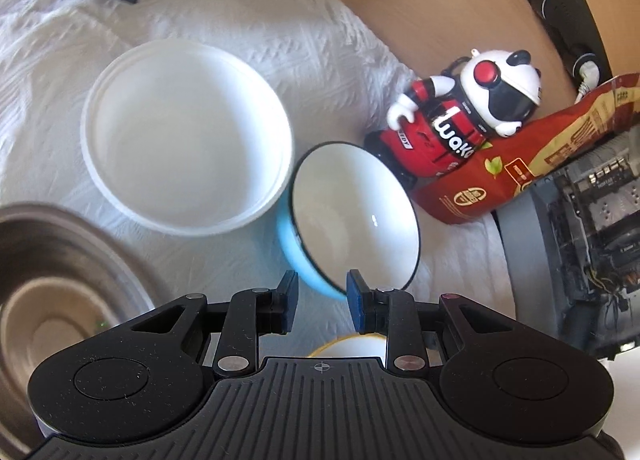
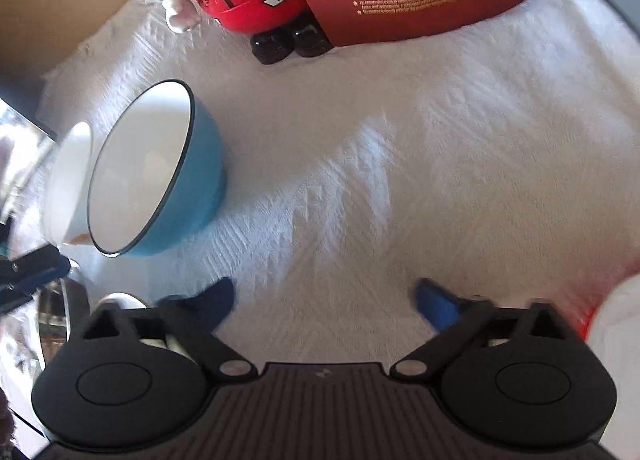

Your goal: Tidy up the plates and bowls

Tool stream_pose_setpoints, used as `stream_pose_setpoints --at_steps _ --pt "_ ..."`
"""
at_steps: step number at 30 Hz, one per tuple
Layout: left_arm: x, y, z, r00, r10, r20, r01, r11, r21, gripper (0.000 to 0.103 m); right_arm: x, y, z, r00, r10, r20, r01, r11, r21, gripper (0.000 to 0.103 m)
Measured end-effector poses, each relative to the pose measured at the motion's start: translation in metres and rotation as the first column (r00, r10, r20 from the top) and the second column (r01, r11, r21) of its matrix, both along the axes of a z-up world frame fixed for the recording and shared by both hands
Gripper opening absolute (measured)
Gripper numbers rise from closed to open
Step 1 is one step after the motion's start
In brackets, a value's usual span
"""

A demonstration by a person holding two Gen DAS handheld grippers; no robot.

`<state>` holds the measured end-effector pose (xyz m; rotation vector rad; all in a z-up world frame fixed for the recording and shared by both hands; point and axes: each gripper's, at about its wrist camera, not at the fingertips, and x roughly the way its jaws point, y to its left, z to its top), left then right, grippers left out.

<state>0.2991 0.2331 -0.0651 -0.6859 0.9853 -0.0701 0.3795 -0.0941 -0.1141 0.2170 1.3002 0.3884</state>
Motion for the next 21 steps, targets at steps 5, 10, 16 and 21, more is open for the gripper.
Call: stream_pose_setpoints --at_steps 5,10,16,21 --pt "0.021 -0.008 0.003 1.000 0.013 0.021 -0.014 0.999 0.053 0.030 -0.025 0.022 0.047 0.962 0.109 0.249 -0.057 0.977 -0.206 0.088" --pt "0.033 -0.017 0.000 0.999 0.033 0.012 -0.034 0.993 0.114 0.029 -0.034 0.034 0.072 0.887 0.167 0.431 -0.060 0.966 -0.251 0.088" --pt "0.031 -0.027 0.009 0.998 0.055 0.003 -0.054 0.980 0.193 0.029 0.007 0.047 0.064 0.942 0.071 0.329 -0.056 0.997 -0.055 0.087" --pt "0.021 -0.009 0.011 0.994 0.097 -0.052 -0.094 0.994 0.062 0.029 0.030 0.066 0.049 0.953 0.089 0.290 -0.078 0.996 -0.048 0.080"
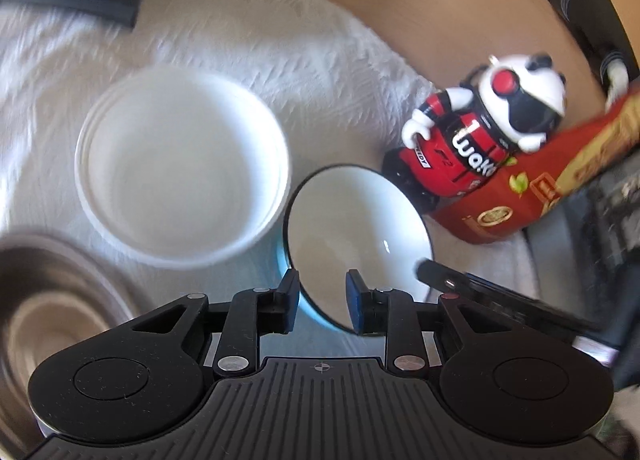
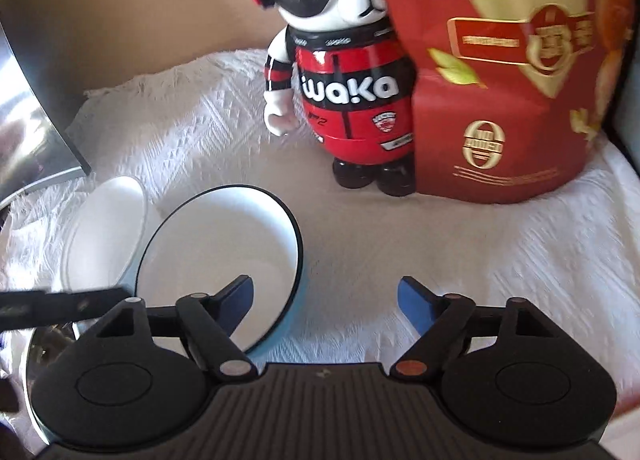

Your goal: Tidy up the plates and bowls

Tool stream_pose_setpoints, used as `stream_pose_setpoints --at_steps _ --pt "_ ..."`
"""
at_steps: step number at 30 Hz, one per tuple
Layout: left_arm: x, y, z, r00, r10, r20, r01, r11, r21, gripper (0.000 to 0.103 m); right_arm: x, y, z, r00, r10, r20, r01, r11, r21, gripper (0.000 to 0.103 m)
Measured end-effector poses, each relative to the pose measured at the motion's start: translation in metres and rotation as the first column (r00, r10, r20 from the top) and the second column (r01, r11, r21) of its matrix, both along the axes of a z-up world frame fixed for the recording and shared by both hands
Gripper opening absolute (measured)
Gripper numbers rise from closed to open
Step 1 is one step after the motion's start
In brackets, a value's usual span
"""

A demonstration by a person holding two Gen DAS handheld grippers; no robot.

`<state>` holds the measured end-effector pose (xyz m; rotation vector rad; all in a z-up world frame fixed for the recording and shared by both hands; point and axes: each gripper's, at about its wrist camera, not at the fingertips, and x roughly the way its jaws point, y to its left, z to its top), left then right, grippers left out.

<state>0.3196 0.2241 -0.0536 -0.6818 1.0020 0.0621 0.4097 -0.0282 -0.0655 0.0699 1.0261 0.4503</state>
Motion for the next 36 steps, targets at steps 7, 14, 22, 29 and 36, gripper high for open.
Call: stream_pose_setpoints --at_steps 7,14,22,29,36 --pt "0.021 0.012 -0.030 0.994 0.056 -0.097 -0.059 0.998 -0.033 0.029 0.027 0.032 -0.024 0.996 0.070 -0.053 -0.071 0.997 -0.032 0.063" --pt "0.038 -0.003 -0.039 0.995 0.002 -0.101 0.000 1.000 0.024 0.032 0.033 0.044 -0.048 0.979 0.133 -0.156 -0.134 0.991 0.009 0.025" --pt "0.061 -0.045 -0.035 0.980 -0.164 -0.113 0.172 0.983 0.066 0.038 0.011 0.008 -0.029 0.989 0.063 -0.132 -0.065 0.998 -0.011 0.025" --pt "0.087 -0.055 -0.052 0.958 -0.262 -0.116 0.266 0.964 0.017 0.037 0.005 -0.034 -0.035 0.985 -0.005 -0.173 0.009 1.000 0.021 0.025" --pt "0.109 -0.055 -0.075 0.951 -0.272 -0.149 0.270 0.962 -0.030 0.035 0.015 -0.024 -0.057 0.974 -0.042 -0.222 0.049 0.998 0.026 0.028"
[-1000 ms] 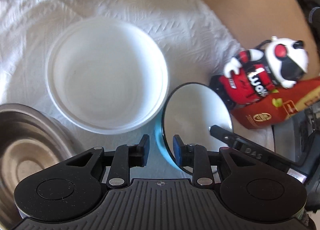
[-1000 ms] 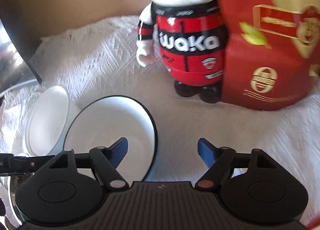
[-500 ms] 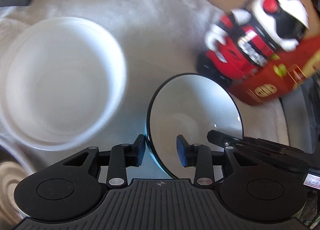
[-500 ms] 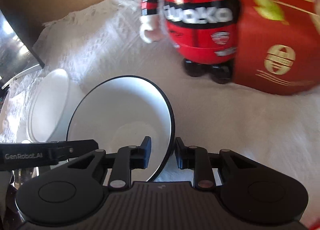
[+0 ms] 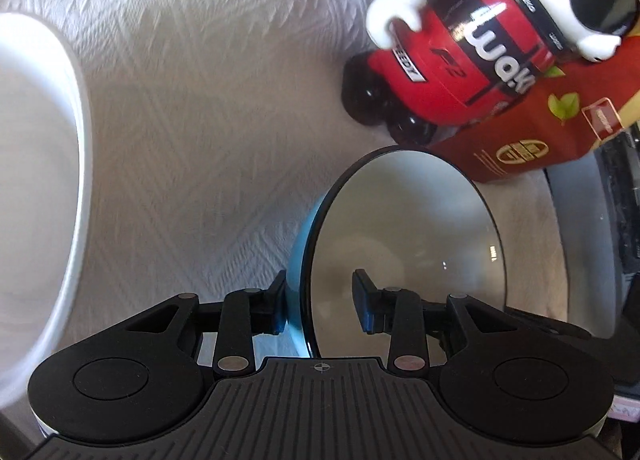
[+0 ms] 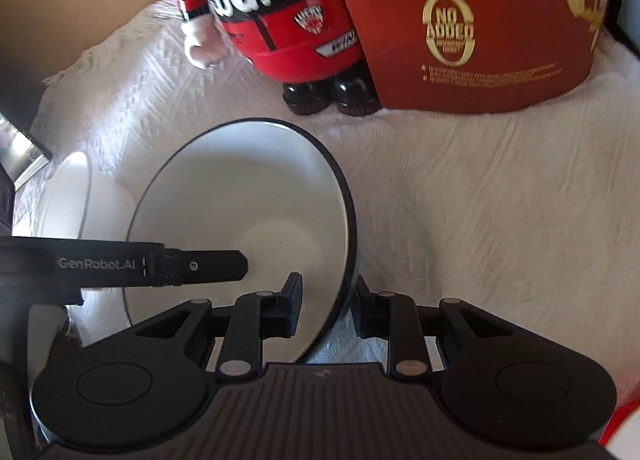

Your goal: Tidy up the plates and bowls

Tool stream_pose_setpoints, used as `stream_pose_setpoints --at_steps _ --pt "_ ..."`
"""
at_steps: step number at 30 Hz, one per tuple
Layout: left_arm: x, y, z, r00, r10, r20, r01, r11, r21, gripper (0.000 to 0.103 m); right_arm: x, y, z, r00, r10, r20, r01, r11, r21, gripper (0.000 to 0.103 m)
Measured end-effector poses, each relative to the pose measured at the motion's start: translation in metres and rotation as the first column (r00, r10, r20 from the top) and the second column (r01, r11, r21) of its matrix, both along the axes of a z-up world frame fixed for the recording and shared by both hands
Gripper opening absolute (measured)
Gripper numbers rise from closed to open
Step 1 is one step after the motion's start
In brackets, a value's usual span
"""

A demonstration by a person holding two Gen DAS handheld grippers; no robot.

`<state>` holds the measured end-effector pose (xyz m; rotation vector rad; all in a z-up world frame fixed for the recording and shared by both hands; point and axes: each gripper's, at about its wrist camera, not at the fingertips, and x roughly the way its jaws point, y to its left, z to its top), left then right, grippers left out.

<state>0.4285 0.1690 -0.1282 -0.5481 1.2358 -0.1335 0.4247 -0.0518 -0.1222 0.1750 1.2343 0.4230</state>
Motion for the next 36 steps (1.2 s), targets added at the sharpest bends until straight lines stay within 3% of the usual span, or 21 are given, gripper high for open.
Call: stream_pose_setpoints --at_steps 3,9,14,20,24,30,36 --pt "0.001 0.008 -0.006 0.998 0.055 -0.023 -0.056 0.997 -0.056 0.031 0.001 0.004 0.000 1.000 0.009 0.015 -0.009 1.000 -0.004 0.028" --pt "-0.023 0.007 0.014 0.999 0.031 0.006 -0.031 0.999 0.010 0.030 -0.004 0.009 0.002 0.999 0.044 0.004 -0.044 0.998 0.036 0.028" --pt "-0.023 0.012 0.003 0.999 0.041 -0.017 -0.041 0.999 0.010 0.026 -0.003 0.013 -0.002 0.999 0.052 0.008 -0.052 0.998 0.023 0.028" --pt "-0.019 0.008 0.009 0.999 0.020 0.035 -0.022 0.998 0.063 0.026 0.002 0.016 0.001 0.997 0.055 0.049 -0.055 0.998 -0.002 0.027" --pt "-0.016 0.014 0.009 0.997 0.045 0.062 -0.048 0.997 0.052 0.026 0.004 0.019 0.001 0.994 0.074 0.076 -0.073 0.997 -0.012 0.027" --pt "-0.012 0.019 0.002 0.998 0.059 0.038 -0.060 0.998 0.022 0.026 0.008 0.018 0.000 0.991 0.098 0.088 -0.098 0.995 0.002 0.026" --pt "-0.009 0.017 0.001 0.997 0.063 0.032 -0.064 0.998 0.015 0.032 0.011 0.010 -0.001 0.997 0.065 0.044 -0.067 0.996 0.061 0.028"
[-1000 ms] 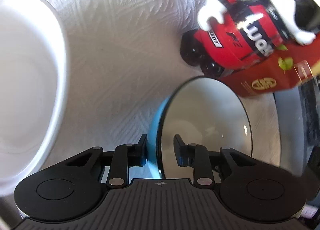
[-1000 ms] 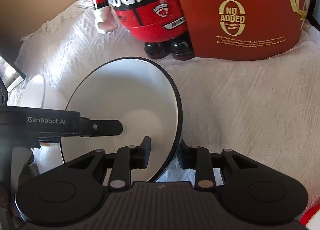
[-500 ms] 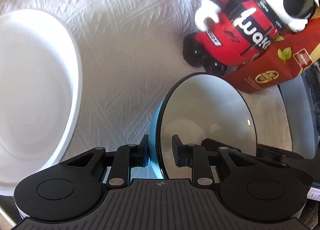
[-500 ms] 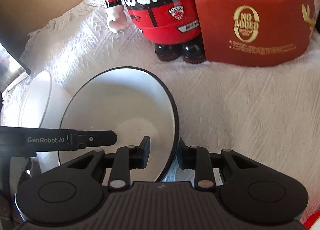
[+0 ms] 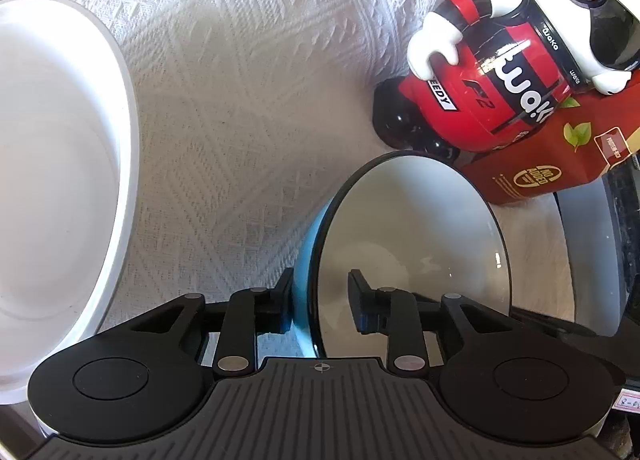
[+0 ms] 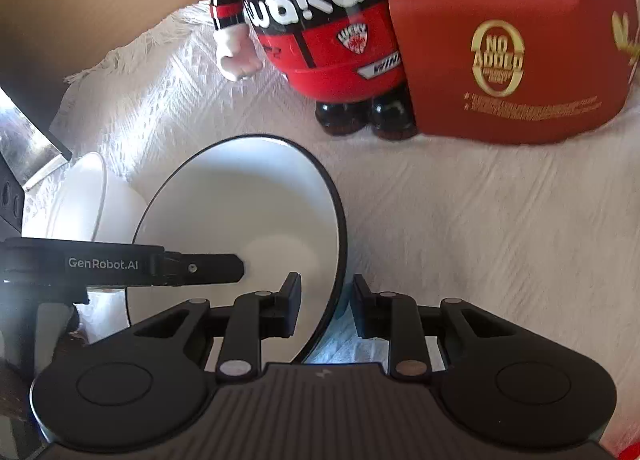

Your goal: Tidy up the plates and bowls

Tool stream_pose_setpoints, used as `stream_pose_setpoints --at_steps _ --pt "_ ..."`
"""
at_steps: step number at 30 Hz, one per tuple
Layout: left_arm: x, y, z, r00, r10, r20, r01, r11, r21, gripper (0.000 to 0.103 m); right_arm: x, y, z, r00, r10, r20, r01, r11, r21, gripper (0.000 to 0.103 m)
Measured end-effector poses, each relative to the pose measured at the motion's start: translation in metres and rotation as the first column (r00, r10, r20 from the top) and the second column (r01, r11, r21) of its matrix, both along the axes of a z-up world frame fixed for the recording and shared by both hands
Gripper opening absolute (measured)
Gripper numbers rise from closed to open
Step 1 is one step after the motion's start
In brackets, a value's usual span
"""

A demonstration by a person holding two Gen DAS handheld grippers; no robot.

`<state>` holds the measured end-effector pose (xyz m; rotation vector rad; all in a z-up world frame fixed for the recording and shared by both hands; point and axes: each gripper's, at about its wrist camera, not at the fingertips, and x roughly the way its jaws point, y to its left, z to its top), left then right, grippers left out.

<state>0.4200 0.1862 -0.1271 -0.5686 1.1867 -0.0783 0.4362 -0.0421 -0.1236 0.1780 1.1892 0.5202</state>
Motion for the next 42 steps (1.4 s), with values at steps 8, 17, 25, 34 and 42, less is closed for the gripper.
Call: stream_pose_setpoints --at_steps 8,17,25,34,42 --pt "-0.003 -0.002 0.016 1.000 0.008 0.012 -0.008 1.000 -0.003 0.031 0.003 -0.001 0.010 0.999 -0.017 -0.031 0.018 0.999 0.026 0.028" --pt "-0.035 0.002 0.076 0.990 0.000 0.138 0.002 1.000 -0.008 0.031 -0.019 -0.003 0.067 0.996 -0.023 0.083 0.019 0.998 0.056 0.028" --pt "-0.114 0.001 0.109 0.991 -0.045 0.127 0.045 0.999 0.004 0.031 -0.082 -0.006 0.111 0.990 0.060 0.129 -0.071 0.994 0.084 0.028" --pt "-0.166 -0.009 0.061 0.996 -0.094 0.002 0.094 0.995 0.030 0.030 -0.148 -0.005 0.074 0.992 0.120 0.047 -0.122 0.992 0.037 0.028" --pt "-0.181 -0.011 0.064 0.991 -0.127 0.031 0.123 0.987 0.099 0.025 -0.167 -0.007 0.043 0.997 0.080 0.020 -0.080 0.997 -0.011 0.028"
